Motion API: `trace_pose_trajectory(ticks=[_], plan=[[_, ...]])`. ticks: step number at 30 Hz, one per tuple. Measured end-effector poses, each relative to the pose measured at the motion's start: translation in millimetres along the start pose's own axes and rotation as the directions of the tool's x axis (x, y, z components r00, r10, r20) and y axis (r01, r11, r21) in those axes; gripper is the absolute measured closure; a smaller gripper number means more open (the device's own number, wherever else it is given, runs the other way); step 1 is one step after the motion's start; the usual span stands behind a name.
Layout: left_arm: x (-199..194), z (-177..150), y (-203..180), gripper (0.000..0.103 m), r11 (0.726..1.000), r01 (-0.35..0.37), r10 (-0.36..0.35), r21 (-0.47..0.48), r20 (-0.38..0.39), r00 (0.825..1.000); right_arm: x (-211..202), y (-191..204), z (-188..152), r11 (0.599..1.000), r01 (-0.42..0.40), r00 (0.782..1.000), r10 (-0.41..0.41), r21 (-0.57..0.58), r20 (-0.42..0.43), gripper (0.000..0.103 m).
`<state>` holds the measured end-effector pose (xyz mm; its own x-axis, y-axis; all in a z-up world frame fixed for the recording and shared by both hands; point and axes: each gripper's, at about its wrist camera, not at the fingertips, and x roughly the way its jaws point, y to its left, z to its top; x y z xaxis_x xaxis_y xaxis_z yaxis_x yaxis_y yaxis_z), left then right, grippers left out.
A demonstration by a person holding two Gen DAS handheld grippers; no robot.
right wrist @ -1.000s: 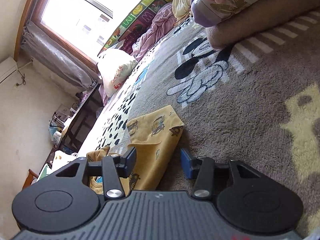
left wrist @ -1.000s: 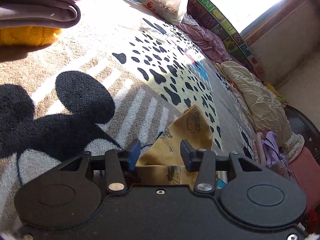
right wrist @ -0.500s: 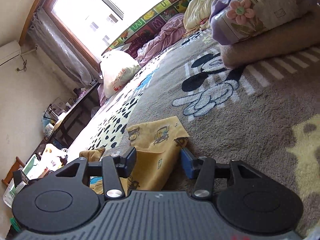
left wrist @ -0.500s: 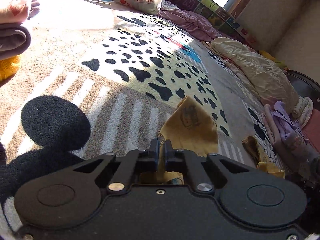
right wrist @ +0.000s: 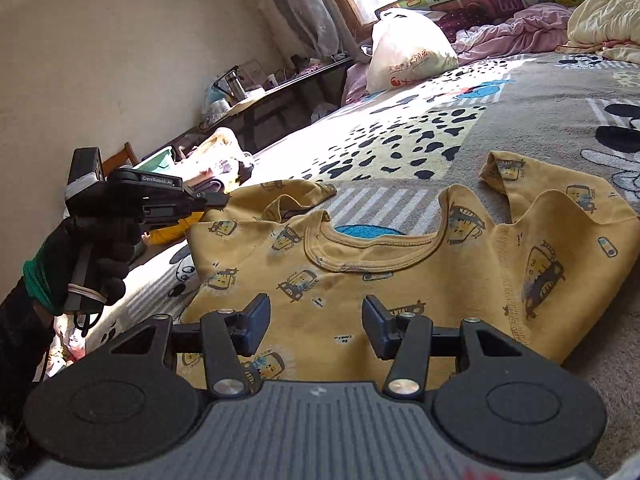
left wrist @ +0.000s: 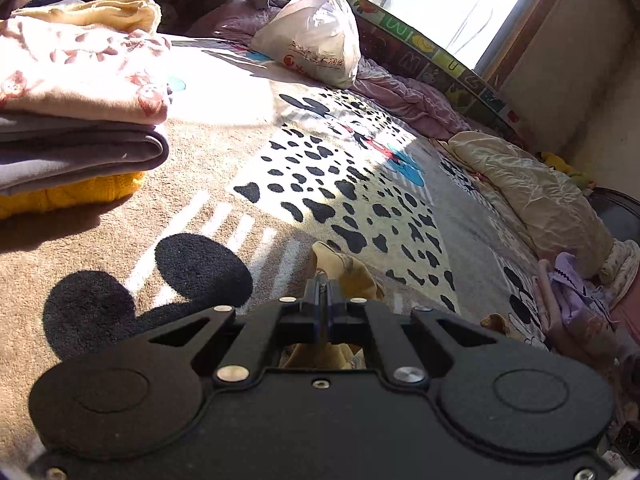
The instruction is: Fold clothes
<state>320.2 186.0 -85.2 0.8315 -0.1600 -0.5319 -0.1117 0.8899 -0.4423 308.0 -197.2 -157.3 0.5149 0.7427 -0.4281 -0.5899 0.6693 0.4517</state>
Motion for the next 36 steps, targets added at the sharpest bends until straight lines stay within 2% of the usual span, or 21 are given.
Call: trace_pose_trajectory(ticks=[3,4,5,6,7,8,10,11,14,16,19,22,25,27,30,31,32,36], plan=[[9,-5,-33,0.102,0.996,0.042,-0.041,0.080,-0.012,0.999,1,-4,-2,1.000,-0.004,1.000,0.004,0.024,-0.001,0.051],[16,-12,-48,0.102,0.987,0.100,-0.094,0.124,-0.052,0.994,1,-6,-3,0.999,-0.009,1.000,0.009,0.036,0.001,0.051],[25,-22,-65,0.101,0.967,0.187,-0.168,0.172,-0.119,0.979,1,-9,-3,0.999,-0.014,1.000,0.014,0.048,0.003,0.051],[34,-32,-81,0.094,0.938,0.274,-0.236,0.213,-0.189,0.953,1,-12,-4,0.998,-0.019,1.000,0.019,0.061,0.006,0.051],[39,-39,-91,0.085,0.913,0.330,-0.275,0.242,-0.234,0.933,1,-16,-4,0.997,-0.026,1.000,0.025,0.074,0.009,0.051],[41,-43,-97,0.069,0.895,0.360,-0.294,0.262,-0.258,0.920,1,-19,-5,0.996,-0.033,0.999,0.032,0.085,0.013,0.051],[44,-53,-109,0.068,0.856,0.420,-0.330,0.301,-0.308,0.892,0,-22,-5,0.994,-0.044,0.999,0.043,0.101,0.017,0.051],[43,-51,-107,0.068,0.855,0.426,-0.338,0.297,-0.303,0.891,0,-24,-5,0.993,-0.049,0.999,0.047,0.109,0.019,0.051],[37,-27,-80,0.068,0.899,0.375,-0.333,0.224,-0.206,0.920,-1,-25,-6,0.991,-0.056,0.998,0.054,0.122,0.021,0.051],[33,-12,-58,0.068,0.934,0.319,-0.301,0.162,-0.127,0.945,0,-25,-6,0.990,-0.058,0.998,0.056,0.126,0.021,0.051],[42,0,-35,0.068,0.966,0.238,-0.231,0.098,-0.071,0.970,-1,-25,-7,0.990,-0.059,0.998,0.056,0.131,0.022,0.051],[65,-3,-21,0.069,0.981,0.193,-0.190,0.021,-0.094,0.977,0,-25,-8,0.989,-0.059,0.998,0.057,0.135,0.023,0.051],[85,-10,-21,0.069,0.982,0.188,-0.187,-0.003,-0.146,0.972,0,-25,-7,0.988,-0.061,0.998,0.058,0.140,0.025,0.051],[97,-17,-27,0.069,0.980,0.197,-0.194,-0.002,-0.187,0.963,1,-26,-7,0.987,-0.065,0.998,0.062,0.145,0.027,0.051],[104,-25,-41,0.070,0.979,0.193,-0.175,0.064,-0.215,0.961,0,-28,-7,0.985,-0.076,0.997,0.072,0.157,0.030,0.050],[104,-26,-45,0.076,0.978,0.183,-0.159,0.098,-0.210,0.965,0,-30,-8,0.983,-0.082,0.996,0.078,0.166,0.032,0.050],[104,-28,-48,0.094,0.977,0.172,-0.143,0.129,-0.205,0.968,0,-32,-8,0.981,-0.089,0.996,0.084,0.174,0.034,0.050],[88,-29,-55,0.098,0.972,0.130,-0.105,0.198,-0.132,0.986,-2,-35,-9,0.975,-0.105,0.994,0.099,0.194,0.041,0.050]])
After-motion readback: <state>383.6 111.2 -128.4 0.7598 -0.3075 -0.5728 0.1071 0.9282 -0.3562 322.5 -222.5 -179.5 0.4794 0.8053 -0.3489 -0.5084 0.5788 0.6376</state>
